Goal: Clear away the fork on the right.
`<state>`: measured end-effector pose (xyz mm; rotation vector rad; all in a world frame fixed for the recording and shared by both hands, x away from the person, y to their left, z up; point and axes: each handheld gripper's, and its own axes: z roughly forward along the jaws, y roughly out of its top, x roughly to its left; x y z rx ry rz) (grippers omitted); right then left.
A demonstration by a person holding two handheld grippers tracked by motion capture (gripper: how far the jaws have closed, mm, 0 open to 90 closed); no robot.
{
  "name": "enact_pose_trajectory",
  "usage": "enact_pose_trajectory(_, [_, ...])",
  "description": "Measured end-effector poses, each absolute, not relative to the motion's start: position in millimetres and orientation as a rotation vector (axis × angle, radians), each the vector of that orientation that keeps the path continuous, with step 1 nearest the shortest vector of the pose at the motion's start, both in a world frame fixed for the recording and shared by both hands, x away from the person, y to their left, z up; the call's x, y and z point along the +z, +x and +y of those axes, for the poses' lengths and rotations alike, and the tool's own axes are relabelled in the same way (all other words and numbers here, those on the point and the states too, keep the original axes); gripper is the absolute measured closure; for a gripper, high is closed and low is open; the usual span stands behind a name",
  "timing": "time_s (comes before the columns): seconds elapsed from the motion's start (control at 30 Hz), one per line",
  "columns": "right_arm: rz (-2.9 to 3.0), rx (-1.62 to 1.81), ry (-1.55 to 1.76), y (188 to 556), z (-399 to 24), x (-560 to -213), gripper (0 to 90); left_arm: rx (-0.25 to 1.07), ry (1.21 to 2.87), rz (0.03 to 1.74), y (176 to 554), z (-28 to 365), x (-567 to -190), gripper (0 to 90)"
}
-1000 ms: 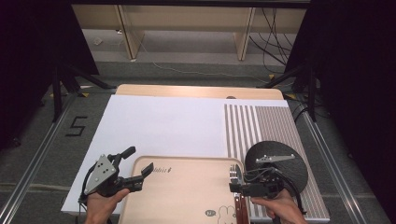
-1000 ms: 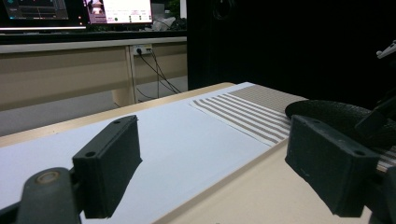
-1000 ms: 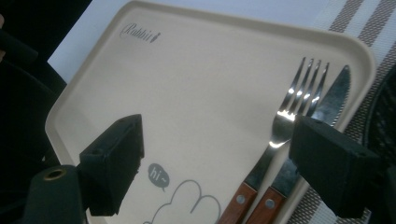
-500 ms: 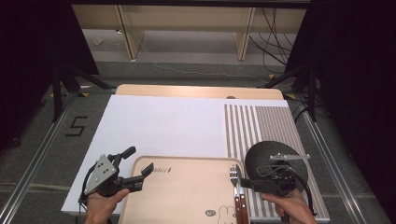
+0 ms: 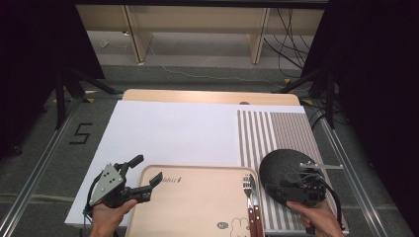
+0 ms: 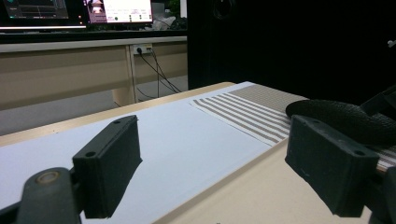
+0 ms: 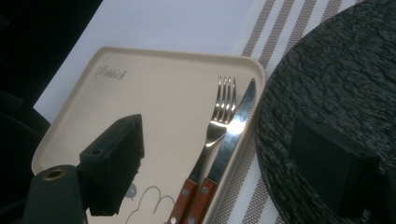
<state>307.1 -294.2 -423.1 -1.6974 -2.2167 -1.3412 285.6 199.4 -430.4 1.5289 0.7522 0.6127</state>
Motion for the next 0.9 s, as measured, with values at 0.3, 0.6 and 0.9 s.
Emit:
enact_pose_trajectory(0.3, [-2.176,-1.367,-1.743,306,-310,-423,19.0,0.615,1.529,0.754,286,199,-431,16.9])
enact_pose_trajectory(0.6, [-2.128,-1.402,-1.800,301,-329,-426,19.0,0.611,1.530,0.758,288,199,-431,16.9])
enact_pose_trajectory(0.9, [-2.087,-1.405,-1.868,298,-346,-428,19.1,0.606,1.526,0.763,290,199,-431,16.9])
